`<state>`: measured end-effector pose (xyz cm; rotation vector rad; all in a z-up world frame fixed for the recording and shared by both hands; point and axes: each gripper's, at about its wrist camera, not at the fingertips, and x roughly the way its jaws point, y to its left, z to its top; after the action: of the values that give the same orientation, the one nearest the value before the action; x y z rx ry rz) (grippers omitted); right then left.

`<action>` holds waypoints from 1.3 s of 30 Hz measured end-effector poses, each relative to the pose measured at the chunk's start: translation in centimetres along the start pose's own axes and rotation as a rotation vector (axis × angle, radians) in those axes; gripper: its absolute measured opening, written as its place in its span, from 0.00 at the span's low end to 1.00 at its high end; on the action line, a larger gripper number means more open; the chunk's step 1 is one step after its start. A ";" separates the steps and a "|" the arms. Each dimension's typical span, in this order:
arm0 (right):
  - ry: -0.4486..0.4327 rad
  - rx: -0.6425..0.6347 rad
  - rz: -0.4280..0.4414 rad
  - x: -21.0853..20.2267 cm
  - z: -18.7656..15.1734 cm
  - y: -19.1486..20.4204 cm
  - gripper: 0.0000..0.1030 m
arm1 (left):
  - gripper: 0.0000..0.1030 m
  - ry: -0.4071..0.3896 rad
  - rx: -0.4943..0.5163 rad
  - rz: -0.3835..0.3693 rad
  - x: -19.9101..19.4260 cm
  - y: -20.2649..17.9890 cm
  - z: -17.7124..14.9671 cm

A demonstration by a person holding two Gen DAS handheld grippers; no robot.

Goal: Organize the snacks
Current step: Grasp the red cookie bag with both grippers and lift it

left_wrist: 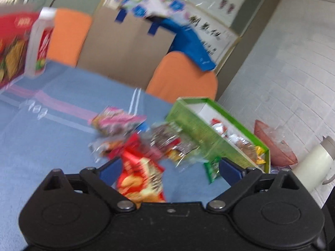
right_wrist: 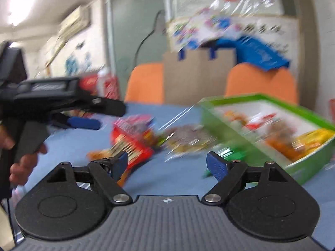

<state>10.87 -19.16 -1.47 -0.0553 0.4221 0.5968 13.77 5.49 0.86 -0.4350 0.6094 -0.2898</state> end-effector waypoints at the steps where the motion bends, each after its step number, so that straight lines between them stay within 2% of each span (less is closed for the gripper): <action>1: 0.028 -0.028 0.012 0.8 -0.1 1.0 1.00 | 1.00 0.016 -0.020 -0.001 0.3 0.6 0.0; 4: 0.095 -0.111 0.046 2.8 -0.2 3.5 1.00 | 1.00 0.065 -0.060 -0.028 0.9 1.7 -0.2; 8: 0.157 -0.154 0.055 4.6 0.2 5.2 1.00 | 1.00 0.085 -0.031 -0.066 1.2 1.8 -0.1; 15: 0.189 -0.124 0.041 6.3 0.6 6.1 1.00 | 1.00 0.156 -0.031 -0.082 2.3 3.3 -0.7; 18: 0.203 -0.087 0.053 6.7 0.6 5.9 1.00 | 1.00 0.142 -0.042 -0.092 2.0 3.8 -0.9; 22: 0.201 -0.071 0.028 6.7 0.6 5.7 0.75 | 1.00 0.132 -0.023 -0.079 1.8 3.5 -1.2; 23: 0.202 -0.070 0.029 6.5 0.5 5.7 0.65 | 0.98 0.131 -0.007 -0.068 1.7 3.4 -1.4; 24: 0.202 -0.074 0.028 6.3 0.4 5.6 0.63 | 0.90 0.134 0.004 -0.059 1.6 3.2 -1.5; 25: 0.202 -0.076 0.022 6.1 0.3 5.5 0.62 | 0.80 0.138 0.010 -0.059 1.6 3.1 -1.6; 28: 0.204 -0.077 0.016 5.0 -0.2 5.2 0.62 | 0.68 0.153 -0.003 -0.089 1.3 2.9 -2.3; 29: 0.206 -0.074 0.015 4.5 -0.4 5.0 0.62 | 0.67 0.159 -0.004 -0.103 1.1 2.7 -2.6; 33: 0.219 -0.058 0.010 1.9 -1.3 4.3 0.62 | 0.71 0.181 -0.001 -0.169 0.4 1.6 -4.2; 34: 0.219 -0.055 0.013 1.4 -1.6 4.2 0.61 | 0.82 0.182 -0.001 -0.174 0.3 1.3 -4.5; 35: 0.219 -0.052 0.020 0.9 -1.8 4.0 0.62 | 1.00 0.172 0.001 -0.168 0.2 1.1 -4.6; 37: 0.217 -0.052 0.026 0.2 -2.1 3.8 0.64 | 1.00 0.136 0.010 -0.127 0.0 0.6 -4.5; 38: 0.215 -0.051 0.019 0.1 -2.1 3.8 0.73 | 1.00 0.121 0.016 -0.113 0.0 0.4 -4.4; 39: 0.211 -0.050 0.013 0.0 -2.1 3.7 0.77 | 1.00 0.119 0.017 -0.108 0.1 0.4 -4.3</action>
<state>8.05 -16.42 -3.16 -0.1645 0.6129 0.6166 11.25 4.46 -2.54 -0.4371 0.7007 -0.4259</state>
